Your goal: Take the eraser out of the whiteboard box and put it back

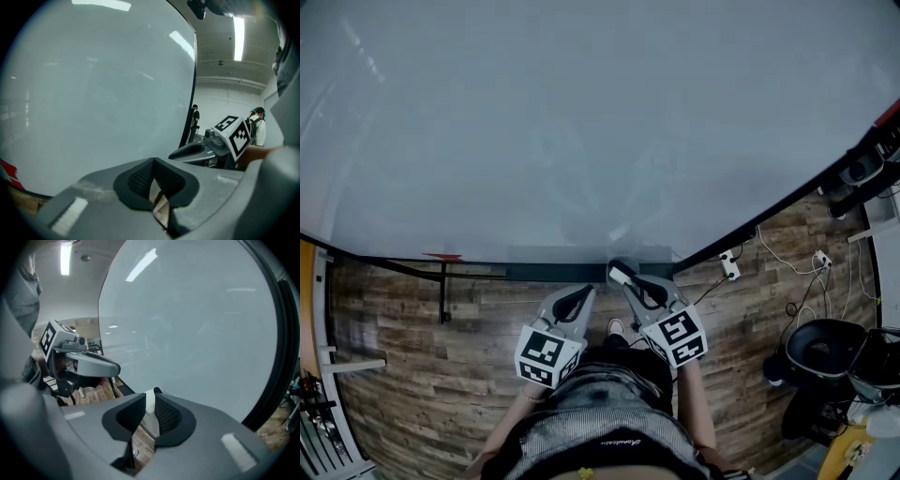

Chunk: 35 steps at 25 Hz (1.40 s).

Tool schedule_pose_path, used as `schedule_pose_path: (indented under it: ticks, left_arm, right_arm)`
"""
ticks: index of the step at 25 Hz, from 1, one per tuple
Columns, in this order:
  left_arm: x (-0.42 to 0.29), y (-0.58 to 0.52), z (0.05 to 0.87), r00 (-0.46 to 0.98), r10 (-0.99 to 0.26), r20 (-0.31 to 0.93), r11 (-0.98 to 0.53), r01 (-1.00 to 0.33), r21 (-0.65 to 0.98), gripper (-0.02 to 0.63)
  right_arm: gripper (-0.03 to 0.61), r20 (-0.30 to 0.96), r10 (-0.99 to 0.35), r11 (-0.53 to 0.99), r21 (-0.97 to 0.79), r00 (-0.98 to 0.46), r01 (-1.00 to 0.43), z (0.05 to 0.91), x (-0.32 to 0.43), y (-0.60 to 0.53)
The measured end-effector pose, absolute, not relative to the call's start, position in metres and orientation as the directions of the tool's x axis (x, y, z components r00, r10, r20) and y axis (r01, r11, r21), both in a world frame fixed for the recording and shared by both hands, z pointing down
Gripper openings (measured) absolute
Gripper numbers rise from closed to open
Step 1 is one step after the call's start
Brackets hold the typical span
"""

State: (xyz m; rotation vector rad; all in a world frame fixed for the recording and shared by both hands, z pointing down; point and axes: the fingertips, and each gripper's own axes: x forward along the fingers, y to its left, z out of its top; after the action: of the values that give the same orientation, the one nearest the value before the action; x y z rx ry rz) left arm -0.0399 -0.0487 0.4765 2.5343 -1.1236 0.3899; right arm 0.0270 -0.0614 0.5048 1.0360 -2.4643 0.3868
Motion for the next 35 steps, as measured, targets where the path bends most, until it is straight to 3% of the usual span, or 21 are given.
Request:
schedule_pose_path:
  ticks: [6, 35]
  left_arm:
    - [-0.039, -0.046, 0.481, 0.655, -0.648, 0.389, -0.639, -0.745, 0.19, 0.002]
    - [-0.03, -0.064, 0.462, 0.663, -0.671, 0.332, -0.656, -0.74, 0.153, 0.002]
  right_arm:
    - [0.003, 0.488, -0.594, 0.7, -0.079, -0.639, -0.71, 0.508, 0.023, -0.058]
    - [0.003, 0.3, -0.578, 0.78, -0.07, -0.759, -0.622, 0.45, -0.008, -0.067]
